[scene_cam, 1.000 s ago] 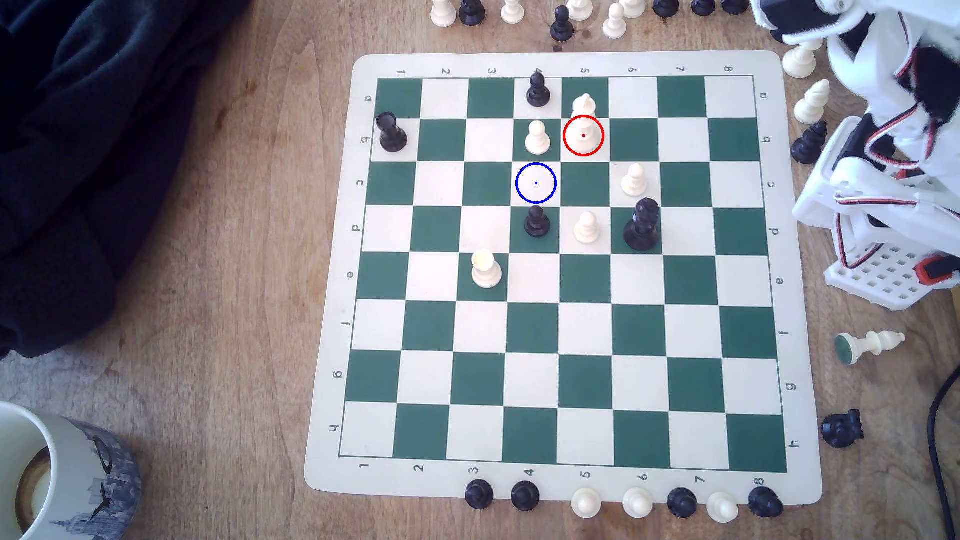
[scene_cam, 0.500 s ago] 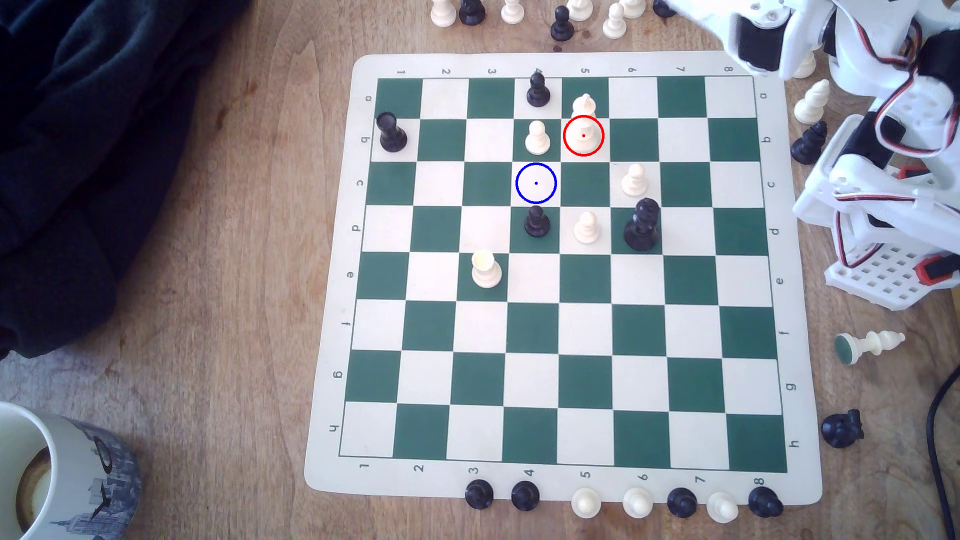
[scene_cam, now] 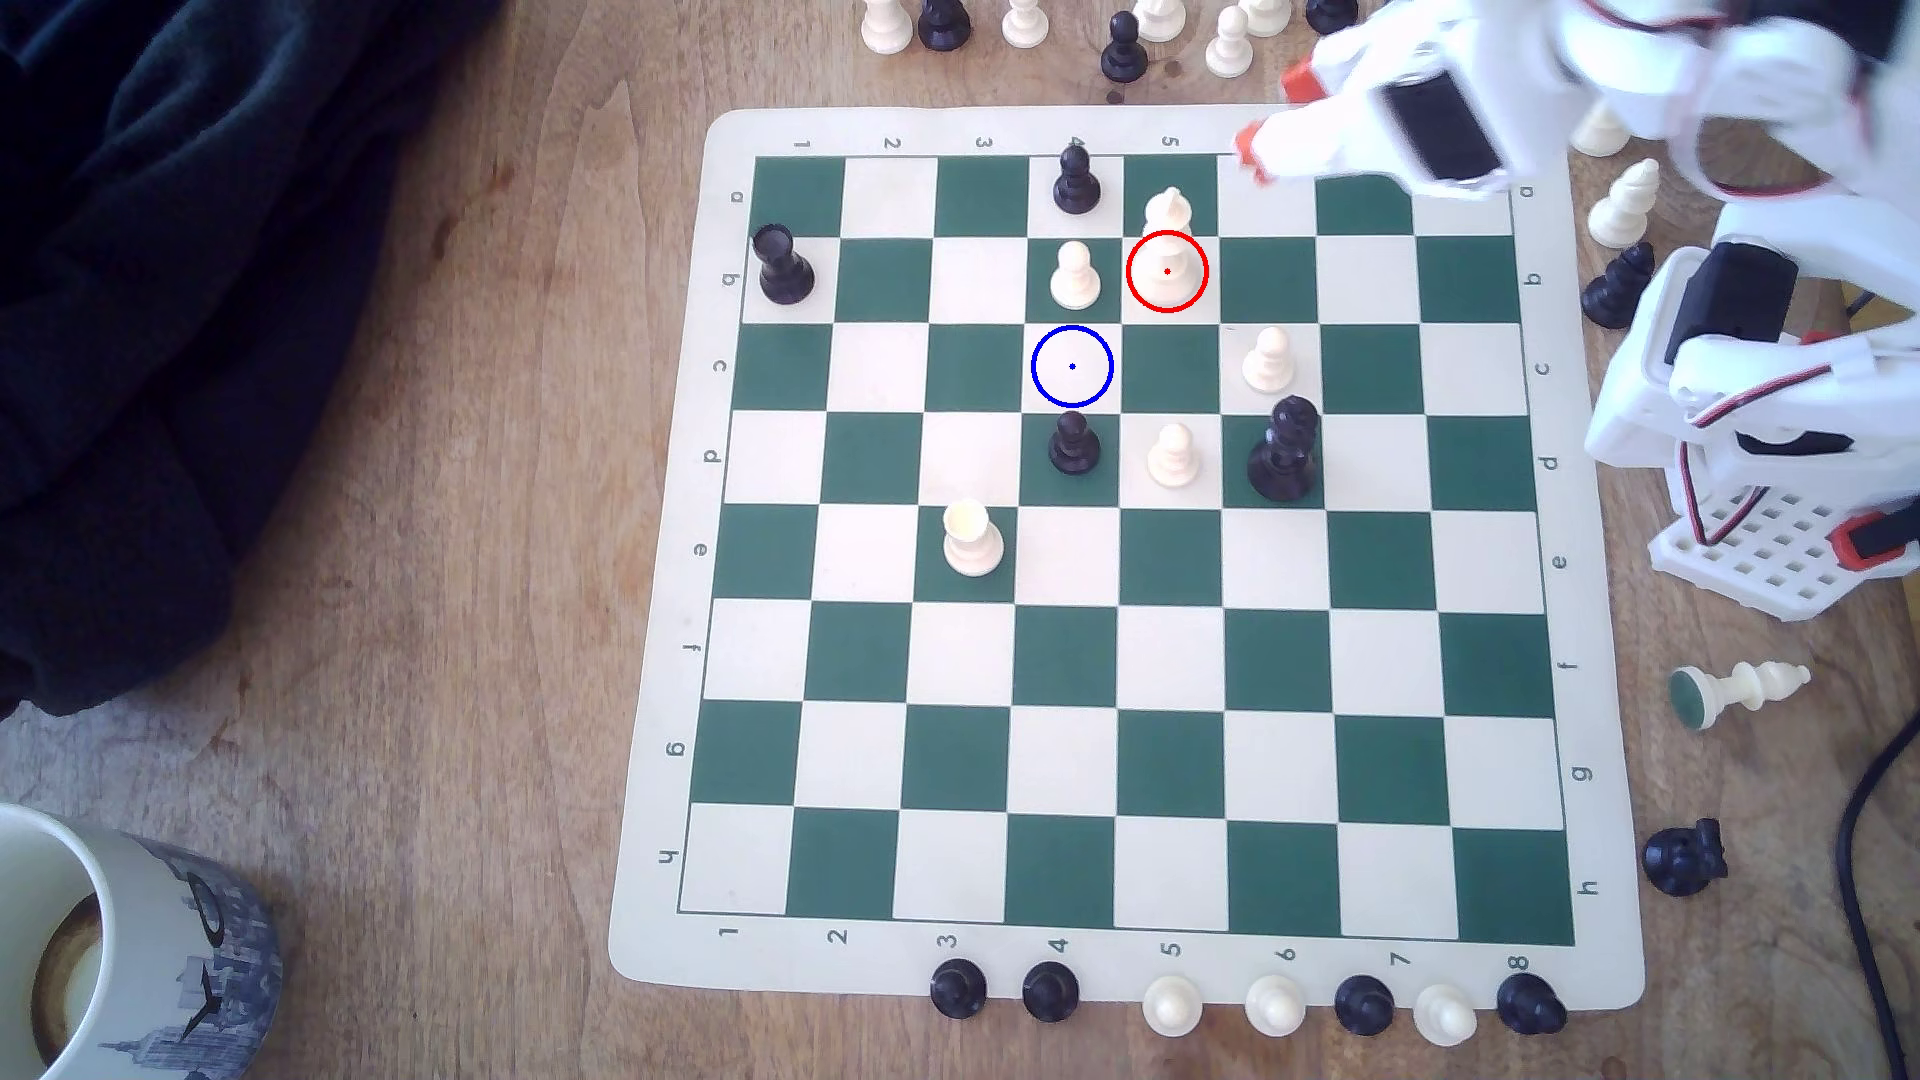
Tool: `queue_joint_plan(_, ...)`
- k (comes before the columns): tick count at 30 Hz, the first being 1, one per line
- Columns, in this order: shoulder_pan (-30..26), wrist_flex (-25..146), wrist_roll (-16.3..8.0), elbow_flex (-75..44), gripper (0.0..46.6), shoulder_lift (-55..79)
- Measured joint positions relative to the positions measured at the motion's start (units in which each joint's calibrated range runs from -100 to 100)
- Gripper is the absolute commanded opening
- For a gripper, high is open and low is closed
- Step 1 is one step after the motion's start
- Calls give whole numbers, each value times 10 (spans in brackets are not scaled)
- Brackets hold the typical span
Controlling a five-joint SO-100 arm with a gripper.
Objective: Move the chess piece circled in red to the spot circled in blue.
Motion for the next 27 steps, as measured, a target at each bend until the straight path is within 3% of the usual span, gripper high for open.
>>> queue_joint_plan(11, 12, 10, 0, -72, 158, 212)
queue_joint_plan(27, 0, -10, -5, -94, 176, 350)
